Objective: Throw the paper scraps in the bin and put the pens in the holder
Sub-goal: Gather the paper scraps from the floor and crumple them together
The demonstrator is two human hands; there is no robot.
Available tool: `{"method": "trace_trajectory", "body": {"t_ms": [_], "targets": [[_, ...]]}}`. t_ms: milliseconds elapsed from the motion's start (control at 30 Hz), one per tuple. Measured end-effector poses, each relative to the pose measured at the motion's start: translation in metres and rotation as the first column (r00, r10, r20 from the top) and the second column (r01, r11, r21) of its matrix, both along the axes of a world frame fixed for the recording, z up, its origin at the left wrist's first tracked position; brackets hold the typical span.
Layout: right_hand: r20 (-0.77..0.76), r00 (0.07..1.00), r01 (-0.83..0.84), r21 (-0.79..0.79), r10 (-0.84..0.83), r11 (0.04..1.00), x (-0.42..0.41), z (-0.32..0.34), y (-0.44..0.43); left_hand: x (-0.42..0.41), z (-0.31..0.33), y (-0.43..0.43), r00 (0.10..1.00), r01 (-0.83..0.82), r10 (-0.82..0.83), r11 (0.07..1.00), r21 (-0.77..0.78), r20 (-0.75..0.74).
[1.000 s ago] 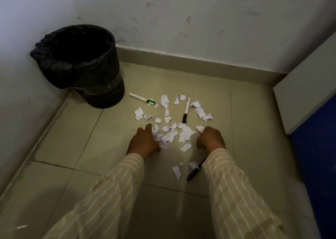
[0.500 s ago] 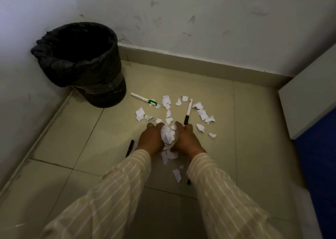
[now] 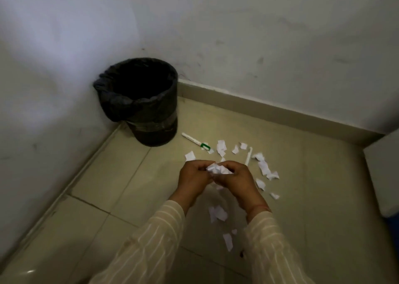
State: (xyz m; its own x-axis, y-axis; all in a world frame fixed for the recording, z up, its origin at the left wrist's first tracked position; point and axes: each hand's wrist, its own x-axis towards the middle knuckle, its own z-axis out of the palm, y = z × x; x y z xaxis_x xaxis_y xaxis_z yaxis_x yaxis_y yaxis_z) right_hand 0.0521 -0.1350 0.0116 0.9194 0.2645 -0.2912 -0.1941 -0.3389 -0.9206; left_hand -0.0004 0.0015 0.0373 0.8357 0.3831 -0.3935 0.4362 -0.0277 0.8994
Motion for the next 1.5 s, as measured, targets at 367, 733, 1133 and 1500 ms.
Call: {"method": "trace_trajectory", "body": {"t_ms": [367,733,1133,1500], "targets": [[0.323,0.943,-0.159,0.220,0.081,0.962,0.083,0.189,0.178,0.058,0.178,0.149,0.886,-0.285,0.155,0.925,0.250,0.438],[0.387,0.906,-0.110,-0.178,0.173,0.978,0.113,0.202,0.231,0.071,0.197,0.236,0.941,-0.295,0.213,0.895,0.334,0.262],[-0.232,0.972,-0.132,-0.453,0.026,0.882,0.043,0.079,0.035,0.062,0.056,0.081,0.946,0.323,-0.315,0.903,0.283,-0.074],[-0.241,0.962,-0.267,-0.737,0.127,0.622,-0.077,-0.051,-0.001,0.052,-0.042,0.033,0.804,0.588,-0.323,0.555,0.588,-0.499]]}}
